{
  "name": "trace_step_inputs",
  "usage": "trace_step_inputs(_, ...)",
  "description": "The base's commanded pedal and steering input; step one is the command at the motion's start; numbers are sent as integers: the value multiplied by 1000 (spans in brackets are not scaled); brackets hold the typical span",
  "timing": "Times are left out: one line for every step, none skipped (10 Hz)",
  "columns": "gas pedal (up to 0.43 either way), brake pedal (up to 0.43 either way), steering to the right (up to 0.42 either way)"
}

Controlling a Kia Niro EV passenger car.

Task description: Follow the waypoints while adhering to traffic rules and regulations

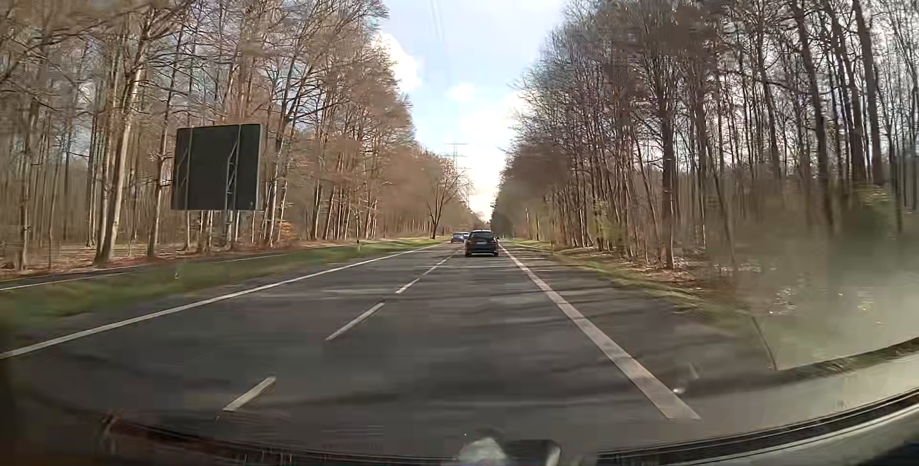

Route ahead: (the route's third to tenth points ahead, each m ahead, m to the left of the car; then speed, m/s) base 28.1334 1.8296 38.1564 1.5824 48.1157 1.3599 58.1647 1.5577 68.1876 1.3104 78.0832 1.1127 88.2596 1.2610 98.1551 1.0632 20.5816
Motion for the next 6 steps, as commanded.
trace_step_inputs(157, 0, -1)
trace_step_inputs(157, 0, -1)
trace_step_inputs(157, 0, -1)
trace_step_inputs(157, 0, -1)
trace_step_inputs(157, 0, -1)
trace_step_inputs(157, 0, -1)
